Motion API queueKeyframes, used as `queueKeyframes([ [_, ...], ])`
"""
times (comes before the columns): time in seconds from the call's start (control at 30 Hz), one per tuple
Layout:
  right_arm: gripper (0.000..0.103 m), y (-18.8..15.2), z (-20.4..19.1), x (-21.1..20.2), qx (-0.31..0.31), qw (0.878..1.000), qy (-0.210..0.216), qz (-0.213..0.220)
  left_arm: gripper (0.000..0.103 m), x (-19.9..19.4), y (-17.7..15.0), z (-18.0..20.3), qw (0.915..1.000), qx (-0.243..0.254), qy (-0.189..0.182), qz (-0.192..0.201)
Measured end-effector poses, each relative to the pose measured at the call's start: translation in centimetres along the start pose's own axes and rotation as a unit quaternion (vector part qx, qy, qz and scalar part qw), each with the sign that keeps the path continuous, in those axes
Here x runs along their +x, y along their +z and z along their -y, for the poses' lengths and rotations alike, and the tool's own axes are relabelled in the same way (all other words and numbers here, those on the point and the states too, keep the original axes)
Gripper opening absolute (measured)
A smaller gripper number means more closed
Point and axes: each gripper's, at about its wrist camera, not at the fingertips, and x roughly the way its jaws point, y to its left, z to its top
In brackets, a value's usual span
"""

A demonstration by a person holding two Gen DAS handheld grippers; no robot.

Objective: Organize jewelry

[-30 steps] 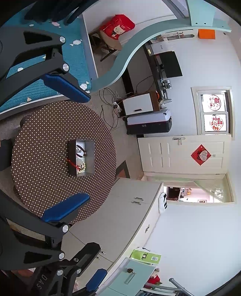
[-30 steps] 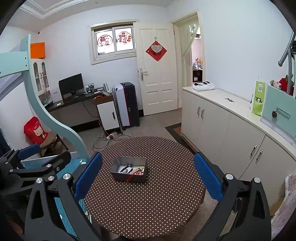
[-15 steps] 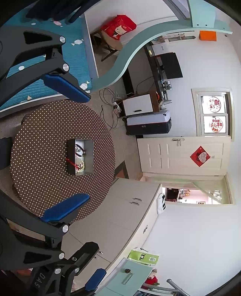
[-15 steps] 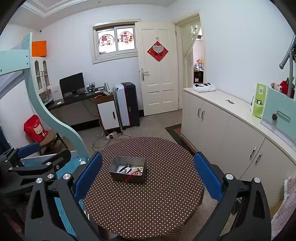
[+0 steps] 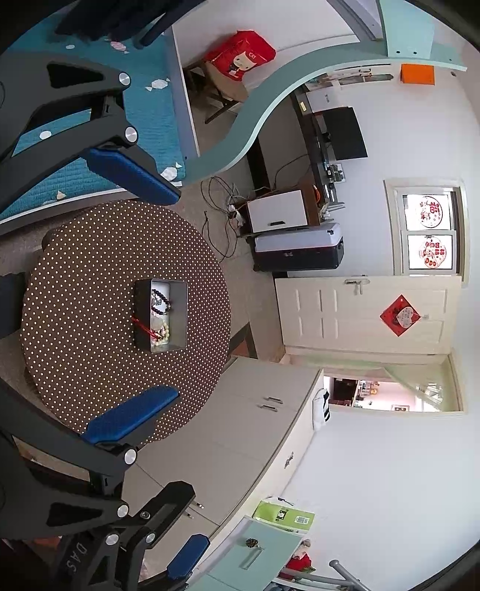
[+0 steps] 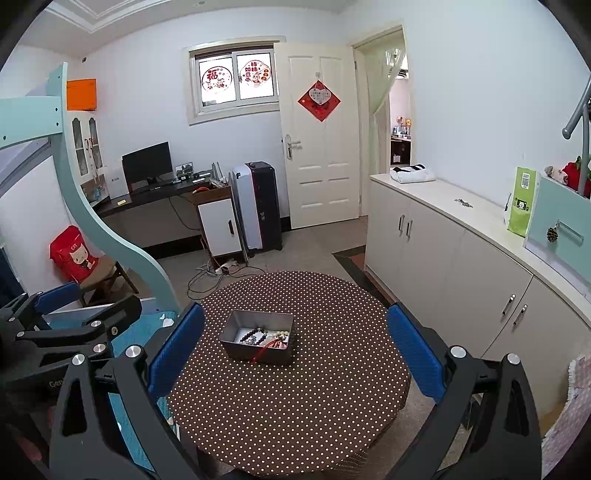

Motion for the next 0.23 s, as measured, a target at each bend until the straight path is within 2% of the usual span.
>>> queueKeyframes([
  [0.23, 0.096, 0.09, -0.12, 0.50, 0.000, 1.000, 0.001, -0.006, 0.098, 0.48, 0.11, -0.08, 1.0000, 0.001, 0.003, -0.007],
])
